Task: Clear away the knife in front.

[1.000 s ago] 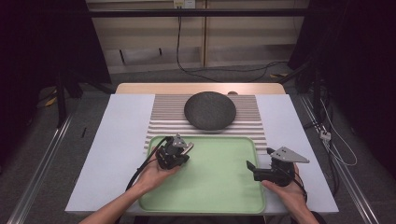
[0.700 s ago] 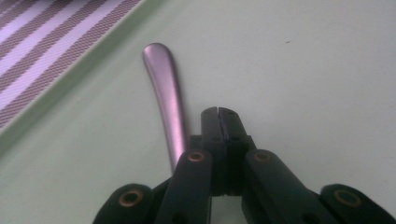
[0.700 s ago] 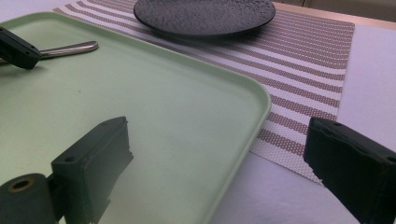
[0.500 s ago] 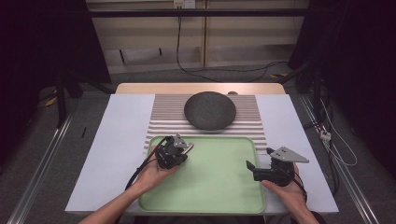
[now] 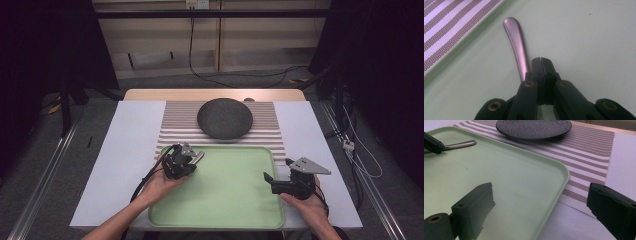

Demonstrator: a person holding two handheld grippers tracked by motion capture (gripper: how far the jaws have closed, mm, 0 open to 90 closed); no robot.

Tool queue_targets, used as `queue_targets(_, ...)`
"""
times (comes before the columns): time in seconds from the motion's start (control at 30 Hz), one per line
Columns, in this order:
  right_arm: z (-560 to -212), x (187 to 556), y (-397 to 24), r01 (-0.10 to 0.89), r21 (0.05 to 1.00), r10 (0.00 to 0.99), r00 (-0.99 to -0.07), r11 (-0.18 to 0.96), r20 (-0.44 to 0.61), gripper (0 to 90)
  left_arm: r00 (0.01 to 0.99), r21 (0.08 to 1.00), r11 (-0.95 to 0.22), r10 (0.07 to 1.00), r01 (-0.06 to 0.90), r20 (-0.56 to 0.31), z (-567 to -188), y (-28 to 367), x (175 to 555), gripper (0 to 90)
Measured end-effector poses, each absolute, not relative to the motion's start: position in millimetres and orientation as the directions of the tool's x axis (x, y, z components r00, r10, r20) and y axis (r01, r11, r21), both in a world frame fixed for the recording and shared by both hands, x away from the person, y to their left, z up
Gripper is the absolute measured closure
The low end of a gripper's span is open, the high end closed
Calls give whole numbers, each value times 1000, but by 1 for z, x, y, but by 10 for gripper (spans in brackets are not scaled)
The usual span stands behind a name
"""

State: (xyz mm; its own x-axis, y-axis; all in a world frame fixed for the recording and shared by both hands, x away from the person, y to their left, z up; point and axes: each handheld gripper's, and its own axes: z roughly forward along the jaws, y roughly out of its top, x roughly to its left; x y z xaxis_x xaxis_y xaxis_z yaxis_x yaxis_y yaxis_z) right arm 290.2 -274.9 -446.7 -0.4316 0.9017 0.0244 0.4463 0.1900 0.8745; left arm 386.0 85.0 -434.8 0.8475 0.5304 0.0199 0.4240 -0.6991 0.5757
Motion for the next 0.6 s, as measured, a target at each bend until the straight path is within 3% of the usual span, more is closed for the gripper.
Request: queue_targets(0.6,-447,290,-275,449,873,902,-430,190,25,68,835,562,-702,549,437,36,-434,91,393,900)
